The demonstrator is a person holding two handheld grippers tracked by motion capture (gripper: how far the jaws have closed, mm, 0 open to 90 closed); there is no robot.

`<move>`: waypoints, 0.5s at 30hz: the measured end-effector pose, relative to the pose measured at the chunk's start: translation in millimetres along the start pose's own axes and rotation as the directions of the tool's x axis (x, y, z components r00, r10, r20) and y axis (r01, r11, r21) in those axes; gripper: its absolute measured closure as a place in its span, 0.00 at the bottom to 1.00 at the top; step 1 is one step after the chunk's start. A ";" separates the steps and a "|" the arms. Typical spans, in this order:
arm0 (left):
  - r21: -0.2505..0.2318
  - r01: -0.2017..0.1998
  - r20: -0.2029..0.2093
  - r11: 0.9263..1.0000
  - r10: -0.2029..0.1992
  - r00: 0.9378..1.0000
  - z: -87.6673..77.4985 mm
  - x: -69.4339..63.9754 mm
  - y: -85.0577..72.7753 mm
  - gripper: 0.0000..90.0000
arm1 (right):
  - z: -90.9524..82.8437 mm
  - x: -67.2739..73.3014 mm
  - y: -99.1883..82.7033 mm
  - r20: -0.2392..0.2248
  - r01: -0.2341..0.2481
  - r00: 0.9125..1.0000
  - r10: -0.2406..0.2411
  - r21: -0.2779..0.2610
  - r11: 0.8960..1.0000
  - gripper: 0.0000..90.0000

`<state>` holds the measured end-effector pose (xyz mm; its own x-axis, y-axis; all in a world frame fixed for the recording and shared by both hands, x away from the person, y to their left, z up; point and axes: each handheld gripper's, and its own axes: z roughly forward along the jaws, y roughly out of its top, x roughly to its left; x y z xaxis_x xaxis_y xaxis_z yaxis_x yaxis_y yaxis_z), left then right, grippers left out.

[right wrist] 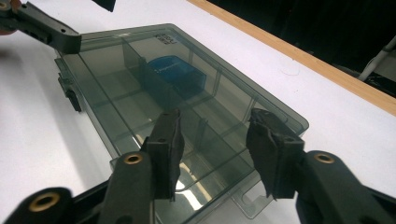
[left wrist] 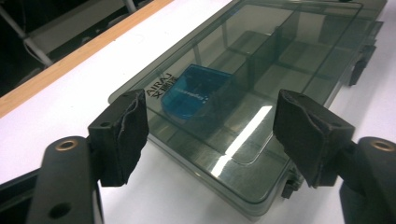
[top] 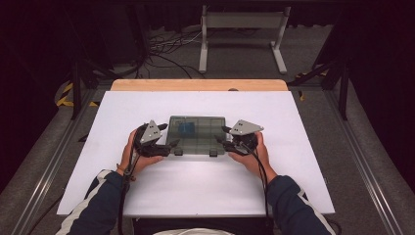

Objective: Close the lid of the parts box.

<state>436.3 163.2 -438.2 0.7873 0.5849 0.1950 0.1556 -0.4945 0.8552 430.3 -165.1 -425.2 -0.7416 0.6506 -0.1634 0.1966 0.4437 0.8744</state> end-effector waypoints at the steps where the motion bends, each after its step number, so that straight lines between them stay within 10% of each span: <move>1: 0.003 0.000 -0.005 1.000 0.000 1.000 0.3 -0.3 0.0 0.29 | 0.4 0.1 0.1 -0.003 -0.002 1.000 0.002 0.000 1.000 0.56; 15: -0.014 0.004 0.027 1.000 -0.003 1.000 1.4 -1.9 0.3 0.17 | 3.1 1.2 0.7 0.016 -0.009 1.000 0.009 -0.007 1.000 0.28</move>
<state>435.8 161.0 -439.0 0.8027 0.5689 0.1788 0.1504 -0.4833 0.8625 431.5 -162.1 -426.2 -0.7292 0.6645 -0.1631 0.1984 0.4334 0.8791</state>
